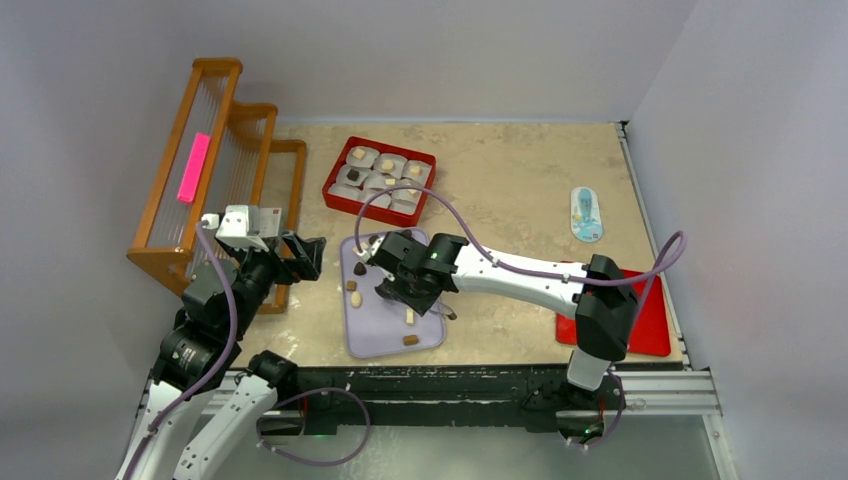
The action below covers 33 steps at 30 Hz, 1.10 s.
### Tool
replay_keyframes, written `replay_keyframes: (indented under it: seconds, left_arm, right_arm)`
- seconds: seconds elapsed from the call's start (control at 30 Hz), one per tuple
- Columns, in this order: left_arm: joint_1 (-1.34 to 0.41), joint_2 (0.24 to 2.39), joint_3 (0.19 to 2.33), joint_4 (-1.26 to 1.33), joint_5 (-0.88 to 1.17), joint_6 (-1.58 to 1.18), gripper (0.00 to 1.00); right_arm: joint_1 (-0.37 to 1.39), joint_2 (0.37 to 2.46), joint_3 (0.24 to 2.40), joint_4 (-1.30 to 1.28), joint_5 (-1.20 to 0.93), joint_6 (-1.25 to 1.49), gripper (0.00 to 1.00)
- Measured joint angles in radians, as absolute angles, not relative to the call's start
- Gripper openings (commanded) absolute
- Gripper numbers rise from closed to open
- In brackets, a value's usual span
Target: Pack the chocolate
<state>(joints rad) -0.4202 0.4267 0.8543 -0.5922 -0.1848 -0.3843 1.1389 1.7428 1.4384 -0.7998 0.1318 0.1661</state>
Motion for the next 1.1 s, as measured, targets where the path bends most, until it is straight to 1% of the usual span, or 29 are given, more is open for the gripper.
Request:
replay_keyframes:
  seconds: [0.3,0.53,0.63,0.8,1.1]
  left_arm:
    - [-0.420,0.427,0.854,-0.592,-0.185,-0.384,1.00]
    - [-0.420,0.427,0.854,-0.592,-0.181,-0.384,1.00]
    - [-0.420,0.427,0.854,-0.592,-0.179,-0.384,1.00]
    - [-0.420,0.427,0.854,-0.592,-0.178,-0.384,1.00]
    - [-0.420,0.423,0.854,-0.592,-0.175,-0.384,1.00]
  right_arm:
    - [1.100,1.743,1.560,-0.804,0.174,0.131,0.21]
    - [0.966,1.763,1.665,-0.807,0.174,0.097,0.22]
    - [0.889,1.793,1.721,-0.802,0.173,0.084,0.23]
    - [0.805,1.839,1.752,-0.789,0.178,0.059,0.23]
    - [0.773,1.959,1.802,-0.763,0.179,0.041,0.24]
